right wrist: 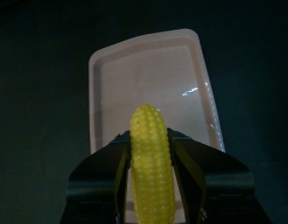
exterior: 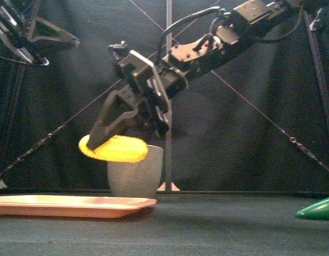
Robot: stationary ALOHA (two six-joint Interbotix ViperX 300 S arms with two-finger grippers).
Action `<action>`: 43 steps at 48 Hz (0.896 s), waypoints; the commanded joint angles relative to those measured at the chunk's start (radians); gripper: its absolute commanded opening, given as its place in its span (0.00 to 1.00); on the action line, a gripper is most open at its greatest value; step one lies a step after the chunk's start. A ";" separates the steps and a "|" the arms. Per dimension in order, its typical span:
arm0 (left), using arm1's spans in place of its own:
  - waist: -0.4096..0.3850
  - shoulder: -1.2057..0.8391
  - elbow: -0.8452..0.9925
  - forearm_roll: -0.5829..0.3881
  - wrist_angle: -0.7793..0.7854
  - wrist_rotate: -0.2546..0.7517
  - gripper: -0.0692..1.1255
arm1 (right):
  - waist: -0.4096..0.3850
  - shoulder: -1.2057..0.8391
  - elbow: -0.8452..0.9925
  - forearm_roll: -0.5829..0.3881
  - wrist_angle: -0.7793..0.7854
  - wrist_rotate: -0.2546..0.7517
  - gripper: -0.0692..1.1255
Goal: Pick the corn then place it on the pink plate
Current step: Drop corn on the pink plate and return to neutral
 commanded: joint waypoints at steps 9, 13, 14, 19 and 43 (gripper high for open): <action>0.002 -0.002 -0.032 0.003 -0.005 0.000 0.03 | 0.000 0.040 -0.109 -0.031 0.008 -0.005 0.87; 0.002 -0.002 -0.031 0.003 -0.005 0.000 0.03 | 0.003 0.038 -0.110 -0.032 0.008 0.000 0.92; 0.002 -0.002 -0.031 0.003 -0.005 0.000 0.03 | 0.003 0.035 -0.109 -0.032 0.009 0.000 0.93; 0.002 -0.002 -0.031 0.003 -0.005 0.000 0.03 | -0.002 0.005 -0.084 -0.037 0.020 0.000 0.93; 0.002 -0.003 -0.029 0.003 -0.005 0.000 0.03 | -0.080 -0.408 0.189 -0.161 0.005 -0.002 0.93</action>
